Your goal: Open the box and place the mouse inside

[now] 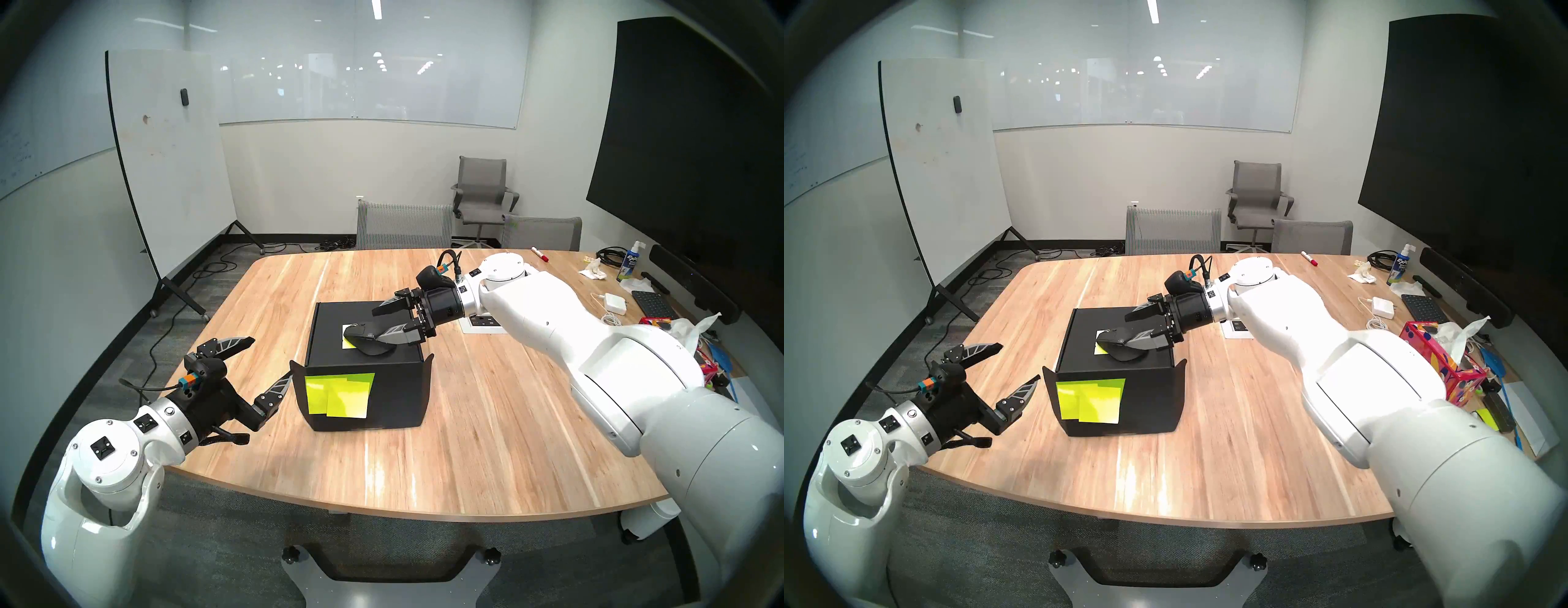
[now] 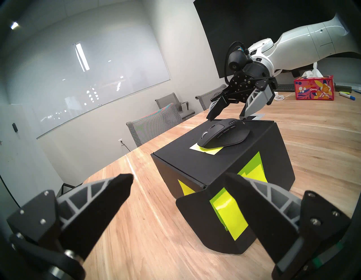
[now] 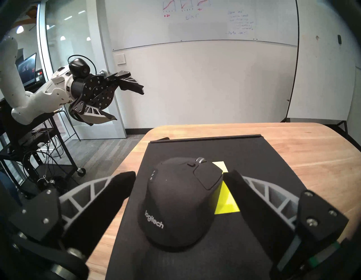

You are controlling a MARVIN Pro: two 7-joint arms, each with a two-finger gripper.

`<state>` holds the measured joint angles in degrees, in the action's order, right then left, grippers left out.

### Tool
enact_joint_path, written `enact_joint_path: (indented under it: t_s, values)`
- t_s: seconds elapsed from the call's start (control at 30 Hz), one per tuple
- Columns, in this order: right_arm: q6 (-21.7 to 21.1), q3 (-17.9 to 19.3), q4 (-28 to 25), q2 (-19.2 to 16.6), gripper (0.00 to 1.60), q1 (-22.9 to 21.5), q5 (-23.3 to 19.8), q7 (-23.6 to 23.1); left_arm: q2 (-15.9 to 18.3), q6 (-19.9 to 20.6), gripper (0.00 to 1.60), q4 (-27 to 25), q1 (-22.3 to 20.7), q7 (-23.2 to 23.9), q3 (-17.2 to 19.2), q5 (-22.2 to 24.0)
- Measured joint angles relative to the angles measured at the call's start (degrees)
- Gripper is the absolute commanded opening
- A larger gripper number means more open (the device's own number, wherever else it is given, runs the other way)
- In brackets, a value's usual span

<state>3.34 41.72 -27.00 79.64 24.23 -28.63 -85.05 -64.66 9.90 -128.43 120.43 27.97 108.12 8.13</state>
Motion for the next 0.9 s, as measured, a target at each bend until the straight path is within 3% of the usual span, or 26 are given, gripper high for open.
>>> enact_joint_path:
  t_s: [0.33, 0.9]
  values:
    - [0.40, -1.68, -0.27, -0.68, 1.60, 0.06, -1.28, 0.00, 0.00, 0.00, 1.60, -0.01, 0.00, 0.00, 0.00, 0.00]
    - [2.81, -2.84, 7.77, 2.23, 1.60, -1.30, -2.37, -0.01, 0.00, 0.00, 1.60, -0.01, 0.00, 0.00, 0.00, 0.00]
